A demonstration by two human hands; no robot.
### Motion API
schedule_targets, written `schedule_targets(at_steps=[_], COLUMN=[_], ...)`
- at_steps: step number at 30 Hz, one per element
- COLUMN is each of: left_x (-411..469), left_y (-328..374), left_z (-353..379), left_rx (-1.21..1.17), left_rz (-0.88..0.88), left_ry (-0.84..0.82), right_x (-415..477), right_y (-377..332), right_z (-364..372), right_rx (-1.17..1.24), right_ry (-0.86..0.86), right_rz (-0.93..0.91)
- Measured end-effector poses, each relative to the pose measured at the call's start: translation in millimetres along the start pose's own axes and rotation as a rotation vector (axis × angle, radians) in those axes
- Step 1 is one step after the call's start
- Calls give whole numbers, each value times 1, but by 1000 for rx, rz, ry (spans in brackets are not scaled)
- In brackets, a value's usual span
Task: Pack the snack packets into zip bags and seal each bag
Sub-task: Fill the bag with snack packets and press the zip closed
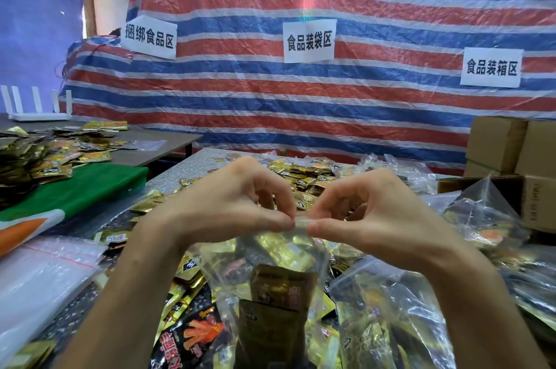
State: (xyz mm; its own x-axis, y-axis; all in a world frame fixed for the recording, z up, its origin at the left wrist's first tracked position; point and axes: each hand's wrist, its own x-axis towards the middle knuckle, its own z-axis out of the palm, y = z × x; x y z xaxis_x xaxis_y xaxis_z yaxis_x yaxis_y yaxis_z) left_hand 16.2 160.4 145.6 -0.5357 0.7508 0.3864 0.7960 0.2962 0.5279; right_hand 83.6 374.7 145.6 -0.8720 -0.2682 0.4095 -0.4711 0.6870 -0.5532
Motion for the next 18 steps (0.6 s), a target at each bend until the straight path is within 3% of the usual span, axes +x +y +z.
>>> schedule_targets(at_steps=[14,18], left_x=[3,4], left_y=[-3,-1], left_z=[4,7], left_rx=[22,-10], left_rz=[-56,11], left_ry=[45,32], right_x=[0,1], right_y=[-3,-3], right_z=[0,4], right_rx=[-113,-101], right_ry=[25,9], right_rz=[2,-8])
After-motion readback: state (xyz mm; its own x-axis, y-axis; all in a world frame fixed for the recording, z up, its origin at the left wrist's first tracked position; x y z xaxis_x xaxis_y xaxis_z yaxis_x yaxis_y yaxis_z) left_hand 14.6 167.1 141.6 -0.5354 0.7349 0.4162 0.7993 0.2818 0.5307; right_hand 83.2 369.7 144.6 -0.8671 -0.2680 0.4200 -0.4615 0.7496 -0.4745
